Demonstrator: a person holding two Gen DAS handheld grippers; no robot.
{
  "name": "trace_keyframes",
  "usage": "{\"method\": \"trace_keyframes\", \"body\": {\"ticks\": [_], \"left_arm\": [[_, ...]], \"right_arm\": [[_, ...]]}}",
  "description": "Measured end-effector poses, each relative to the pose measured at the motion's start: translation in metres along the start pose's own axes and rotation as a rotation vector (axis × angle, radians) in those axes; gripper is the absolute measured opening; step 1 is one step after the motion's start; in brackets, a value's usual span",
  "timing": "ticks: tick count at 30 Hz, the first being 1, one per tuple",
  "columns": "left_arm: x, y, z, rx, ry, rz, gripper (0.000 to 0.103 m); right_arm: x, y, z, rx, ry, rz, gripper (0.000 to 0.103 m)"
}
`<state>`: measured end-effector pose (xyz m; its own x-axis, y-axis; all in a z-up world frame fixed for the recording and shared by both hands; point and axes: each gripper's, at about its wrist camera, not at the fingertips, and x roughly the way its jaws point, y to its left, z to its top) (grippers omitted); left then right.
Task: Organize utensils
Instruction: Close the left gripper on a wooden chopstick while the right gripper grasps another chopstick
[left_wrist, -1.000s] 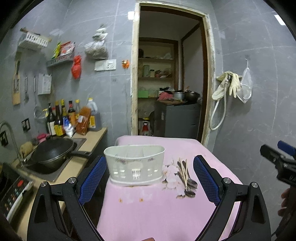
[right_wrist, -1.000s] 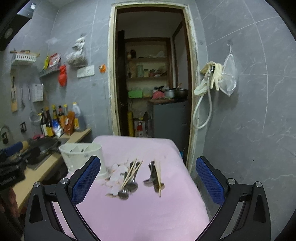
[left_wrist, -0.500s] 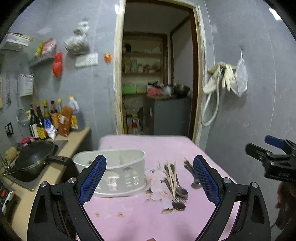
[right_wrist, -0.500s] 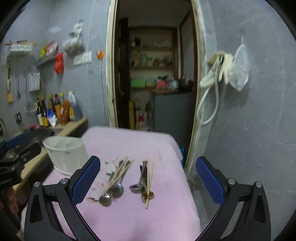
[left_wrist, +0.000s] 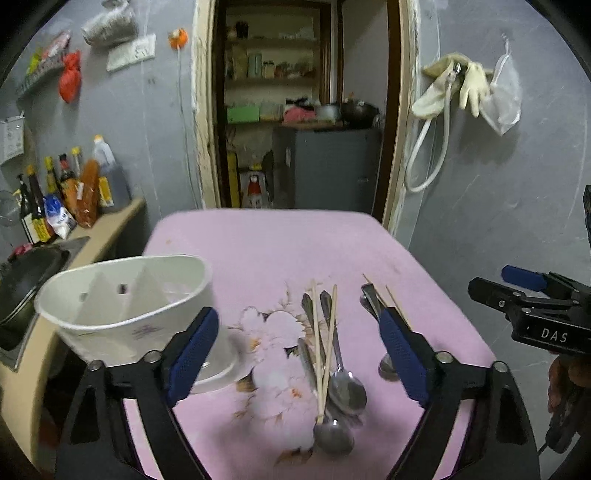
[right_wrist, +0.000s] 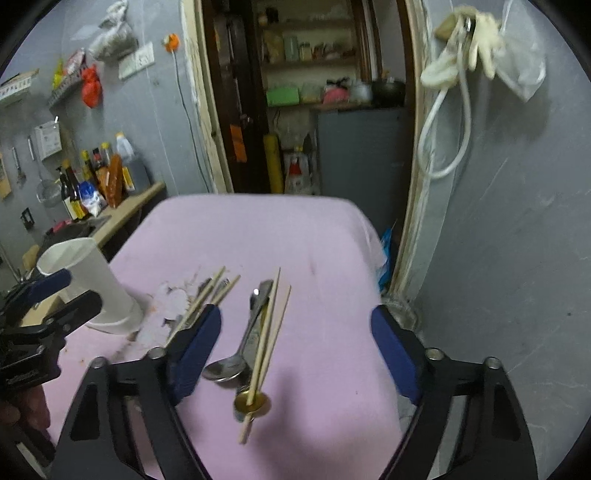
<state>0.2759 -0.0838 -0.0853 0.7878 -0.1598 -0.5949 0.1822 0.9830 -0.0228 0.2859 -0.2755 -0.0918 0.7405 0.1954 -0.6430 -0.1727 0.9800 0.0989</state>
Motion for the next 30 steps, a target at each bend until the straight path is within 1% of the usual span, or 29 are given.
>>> {"method": "trace_keyframes", "body": {"ticks": [1, 3, 4, 5, 6, 8, 10, 12, 15, 18, 20, 22, 23, 26, 29, 30], "left_arm": [[0.011, -0.002, 0.002, 0.001, 0.018, 0.005, 0.073], [0.033, -0.004, 0.002, -0.001, 0.068, 0.013, 0.055], [0.047, -0.004, 0.002, -0.002, 0.106, 0.021, 0.051], [0.056, -0.003, 0.003, -0.003, 0.131, 0.029, 0.044], [0.069, -0.002, 0.002, -0.007, 0.167, 0.04, 0.037], [0.087, 0.001, 0.0, -0.02, 0.217, 0.043, 0.031], [0.106, 0.006, -0.002, -0.04, 0.27, 0.039, 0.03], [0.117, 0.011, -0.003, -0.055, 0.3, 0.031, 0.025], [0.128, 0.016, -0.004, -0.046, 0.34, 0.014, 0.025], [0.136, 0.016, -0.005, -0.006, 0.352, 0.01, 0.025], [0.142, 0.009, -0.006, 0.009, 0.36, 0.003, 0.025], [0.147, 0.009, -0.007, 0.013, 0.378, 0.004, 0.018], [0.149, 0.009, -0.008, 0.007, 0.386, 0.001, 0.013], [0.148, 0.011, -0.011, -0.037, 0.406, -0.016, 0.013], [0.149, 0.018, -0.013, -0.086, 0.421, -0.044, 0.01], [0.149, 0.019, -0.012, -0.098, 0.424, -0.05, 0.007]], "right_arm": [[0.01, -0.005, 0.001, 0.011, 0.021, 0.012, 0.07], [0.025, -0.01, 0.001, 0.025, 0.05, 0.035, 0.066], [0.032, -0.013, 0.001, 0.031, 0.065, 0.048, 0.061], [0.037, -0.014, 0.002, 0.033, 0.076, 0.056, 0.057], [0.045, -0.016, 0.002, 0.034, 0.093, 0.068, 0.055], [0.058, -0.019, 0.002, 0.037, 0.124, 0.085, 0.048], [0.071, -0.02, 0.002, 0.043, 0.159, 0.104, 0.046], [0.082, -0.021, 0.003, 0.049, 0.18, 0.122, 0.04], [0.096, -0.021, 0.005, 0.053, 0.211, 0.137, 0.035], [0.107, -0.018, 0.007, 0.053, 0.23, 0.146, 0.032], [0.113, -0.016, 0.009, 0.037, 0.243, 0.135, 0.028], [0.119, -0.012, 0.01, 0.023, 0.253, 0.124, 0.025], [0.122, -0.01, 0.011, 0.017, 0.259, 0.116, 0.024], [0.128, -0.009, 0.011, 0.019, 0.279, 0.113, 0.024], [0.134, -0.005, 0.011, 0.006, 0.311, 0.098, 0.024], [0.135, -0.004, 0.011, 0.005, 0.314, 0.094, 0.024]]}}
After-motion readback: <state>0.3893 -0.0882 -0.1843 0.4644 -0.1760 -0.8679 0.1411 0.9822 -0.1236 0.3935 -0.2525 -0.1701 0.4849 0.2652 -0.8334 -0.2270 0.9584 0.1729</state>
